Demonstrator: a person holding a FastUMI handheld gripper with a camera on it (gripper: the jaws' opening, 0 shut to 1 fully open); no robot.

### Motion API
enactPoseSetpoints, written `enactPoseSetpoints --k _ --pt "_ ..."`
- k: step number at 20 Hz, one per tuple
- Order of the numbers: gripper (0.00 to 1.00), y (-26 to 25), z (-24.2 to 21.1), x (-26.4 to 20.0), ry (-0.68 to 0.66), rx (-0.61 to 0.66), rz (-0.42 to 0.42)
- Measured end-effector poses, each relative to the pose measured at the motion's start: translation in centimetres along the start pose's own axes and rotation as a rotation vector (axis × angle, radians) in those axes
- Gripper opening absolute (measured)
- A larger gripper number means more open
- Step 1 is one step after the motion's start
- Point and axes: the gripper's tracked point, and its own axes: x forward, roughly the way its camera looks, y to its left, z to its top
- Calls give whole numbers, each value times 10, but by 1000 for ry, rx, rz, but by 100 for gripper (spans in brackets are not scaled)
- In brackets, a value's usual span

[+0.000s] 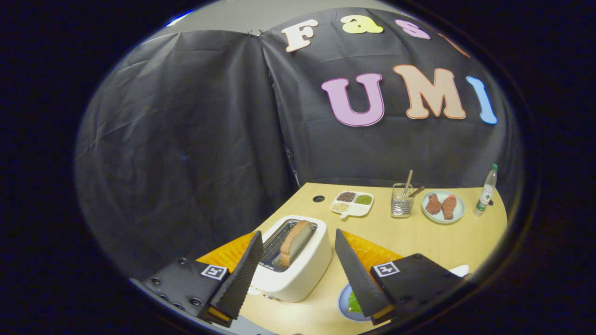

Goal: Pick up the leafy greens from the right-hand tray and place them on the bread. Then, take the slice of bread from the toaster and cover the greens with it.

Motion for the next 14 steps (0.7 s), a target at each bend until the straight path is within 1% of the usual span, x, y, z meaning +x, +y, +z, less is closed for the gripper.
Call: enactPoseSetpoints --k 2,5,9,11,14 --pt "97 3 -3 19 11 -18 -11" --pt "97 6 -23 51 78 29 -14" --pt "93 4 -52 84 182 71 -17" --pt "77 2 -58 92 200 79 -22" --pt "55 5 -61 102 206 107 -8"
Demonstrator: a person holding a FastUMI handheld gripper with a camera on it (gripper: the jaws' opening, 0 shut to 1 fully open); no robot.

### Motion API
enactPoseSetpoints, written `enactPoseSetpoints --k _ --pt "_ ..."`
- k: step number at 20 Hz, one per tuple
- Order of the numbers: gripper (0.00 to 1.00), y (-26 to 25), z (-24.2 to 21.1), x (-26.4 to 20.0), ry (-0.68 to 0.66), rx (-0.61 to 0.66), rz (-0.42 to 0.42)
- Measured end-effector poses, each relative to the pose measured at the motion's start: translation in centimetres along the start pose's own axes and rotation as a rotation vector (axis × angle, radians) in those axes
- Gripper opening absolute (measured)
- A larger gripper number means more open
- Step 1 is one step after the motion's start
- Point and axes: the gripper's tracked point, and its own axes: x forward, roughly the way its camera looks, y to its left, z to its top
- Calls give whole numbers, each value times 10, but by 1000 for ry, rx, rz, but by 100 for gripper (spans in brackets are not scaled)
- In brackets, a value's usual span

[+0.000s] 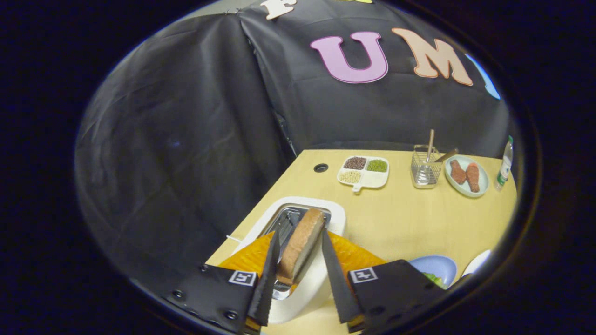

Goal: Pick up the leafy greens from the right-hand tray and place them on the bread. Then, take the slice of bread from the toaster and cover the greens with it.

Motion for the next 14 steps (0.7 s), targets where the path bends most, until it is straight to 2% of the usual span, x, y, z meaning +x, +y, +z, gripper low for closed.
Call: enactPoseSetpoints --k 6,14 --pt "11 -1 0 -4 15 40 -17" --pt "11 7 11 -25 -37 25 4"
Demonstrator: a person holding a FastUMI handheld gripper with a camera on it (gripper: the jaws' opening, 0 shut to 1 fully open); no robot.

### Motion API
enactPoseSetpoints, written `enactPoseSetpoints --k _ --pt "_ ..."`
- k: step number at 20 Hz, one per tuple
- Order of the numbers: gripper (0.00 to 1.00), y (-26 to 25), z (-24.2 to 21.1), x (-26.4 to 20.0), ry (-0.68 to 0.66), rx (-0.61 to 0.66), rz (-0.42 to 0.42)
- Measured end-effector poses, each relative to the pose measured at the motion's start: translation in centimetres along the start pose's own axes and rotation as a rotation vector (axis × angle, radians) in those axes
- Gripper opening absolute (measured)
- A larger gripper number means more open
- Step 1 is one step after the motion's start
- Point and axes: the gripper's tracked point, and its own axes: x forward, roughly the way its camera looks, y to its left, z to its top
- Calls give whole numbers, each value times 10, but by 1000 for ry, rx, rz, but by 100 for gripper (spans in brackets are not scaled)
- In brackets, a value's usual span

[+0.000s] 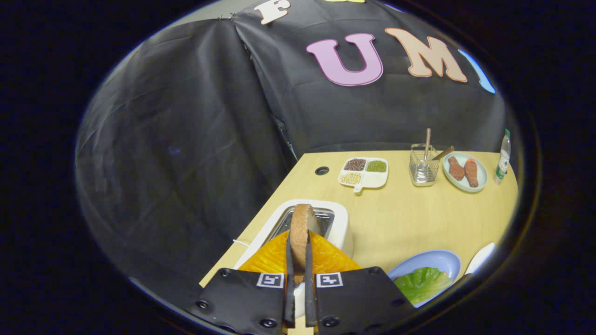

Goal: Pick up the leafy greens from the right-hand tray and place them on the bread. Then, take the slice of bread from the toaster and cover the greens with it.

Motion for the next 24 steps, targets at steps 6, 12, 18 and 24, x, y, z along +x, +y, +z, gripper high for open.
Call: enactPoseSetpoints --k 6,12,18,24 --pt "11 -1 33 -44 -93 15 29" --pt "11 -38 57 -97 -174 0 -23" --pt "11 -100 31 -129 -173 84 -51" --pt "11 -156 -33 -120 -95 282 24"
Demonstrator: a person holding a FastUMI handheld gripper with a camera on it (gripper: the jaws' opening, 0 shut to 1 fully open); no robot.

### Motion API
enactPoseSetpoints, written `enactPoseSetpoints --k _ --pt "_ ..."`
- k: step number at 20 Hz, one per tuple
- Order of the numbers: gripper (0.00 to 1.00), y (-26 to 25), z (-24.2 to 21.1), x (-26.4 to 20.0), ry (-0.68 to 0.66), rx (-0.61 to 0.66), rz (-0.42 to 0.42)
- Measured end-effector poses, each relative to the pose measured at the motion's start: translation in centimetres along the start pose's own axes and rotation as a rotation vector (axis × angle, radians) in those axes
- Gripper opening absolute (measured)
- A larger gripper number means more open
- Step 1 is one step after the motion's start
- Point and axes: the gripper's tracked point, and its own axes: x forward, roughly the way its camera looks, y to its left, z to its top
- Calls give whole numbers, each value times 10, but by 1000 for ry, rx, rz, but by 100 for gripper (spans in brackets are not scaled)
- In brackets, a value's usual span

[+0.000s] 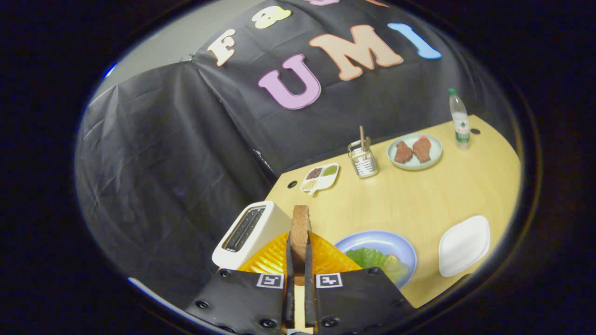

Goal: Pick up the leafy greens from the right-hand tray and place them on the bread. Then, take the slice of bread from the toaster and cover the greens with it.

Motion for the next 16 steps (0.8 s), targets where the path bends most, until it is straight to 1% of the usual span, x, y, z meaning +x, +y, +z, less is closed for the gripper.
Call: enactPoseSetpoints --k 1,4,5,9,10,12,16 --pt "11 -12 -7 4 13 26 4" --pt "11 -29 -27 17 54 144 59" --pt "11 -36 -32 22 64 173 64" --pt "11 -69 -52 35 105 194 11" --pt "11 -74 -55 37 111 191 -1" --pt "11 -93 -64 40 123 133 -64" --pt "12 -105 -76 37 145 48 -124"
